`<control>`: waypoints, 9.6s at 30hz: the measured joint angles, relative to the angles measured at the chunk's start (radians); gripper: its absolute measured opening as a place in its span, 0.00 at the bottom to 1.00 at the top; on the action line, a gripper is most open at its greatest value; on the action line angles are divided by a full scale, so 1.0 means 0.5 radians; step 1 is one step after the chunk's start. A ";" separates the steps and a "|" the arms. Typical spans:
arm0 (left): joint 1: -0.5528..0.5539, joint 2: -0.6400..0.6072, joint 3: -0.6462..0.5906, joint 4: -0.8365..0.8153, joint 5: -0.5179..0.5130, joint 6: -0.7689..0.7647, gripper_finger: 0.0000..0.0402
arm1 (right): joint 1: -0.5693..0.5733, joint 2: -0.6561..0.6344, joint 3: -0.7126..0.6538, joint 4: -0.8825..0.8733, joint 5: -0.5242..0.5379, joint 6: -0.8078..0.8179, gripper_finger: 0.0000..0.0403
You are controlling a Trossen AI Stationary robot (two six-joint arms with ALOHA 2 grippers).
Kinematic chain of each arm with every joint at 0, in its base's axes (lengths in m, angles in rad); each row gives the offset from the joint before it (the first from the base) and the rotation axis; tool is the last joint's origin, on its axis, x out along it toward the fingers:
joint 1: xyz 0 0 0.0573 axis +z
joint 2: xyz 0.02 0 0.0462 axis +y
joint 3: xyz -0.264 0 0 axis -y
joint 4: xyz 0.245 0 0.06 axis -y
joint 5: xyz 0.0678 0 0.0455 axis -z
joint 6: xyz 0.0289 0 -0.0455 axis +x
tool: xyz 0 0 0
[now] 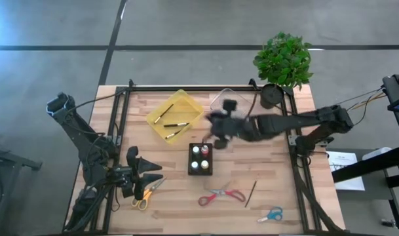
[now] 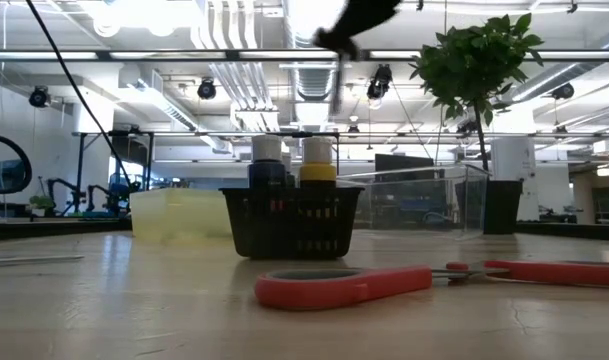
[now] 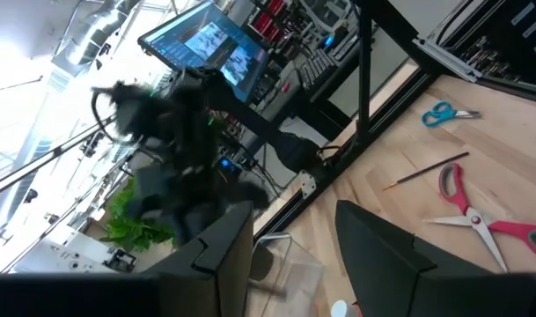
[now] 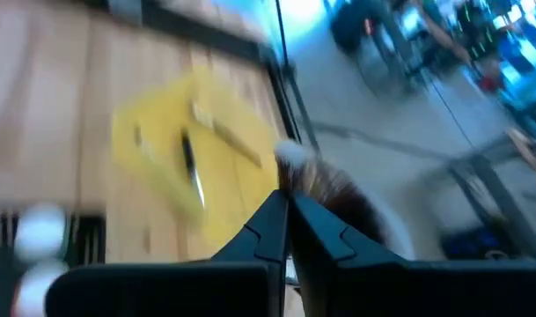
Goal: Pick & Place Paint Supplies
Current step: Put the black highlighter brush into the yellow bin, then put the black paint brush into the yellow bin
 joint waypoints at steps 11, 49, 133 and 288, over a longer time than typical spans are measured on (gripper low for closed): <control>0.000 0.001 0.000 -0.042 -0.010 -0.018 0.42 | -0.472 0.379 0.022 0.902 -0.648 -0.191 0.02; 0.000 0.001 0.001 -0.092 -0.040 -0.054 0.43 | -0.786 1.235 0.781 0.589 -0.983 -0.079 0.02; 0.101 0.001 0.001 -0.087 -0.002 -0.076 0.42 | 0.900 0.394 -0.722 -1.277 -1.053 0.494 0.45; 1.250 2.116 1.205 0.375 1.946 -1.862 0.70 | 1.148 0.212 -0.067 -1.599 -0.368 0.819 0.02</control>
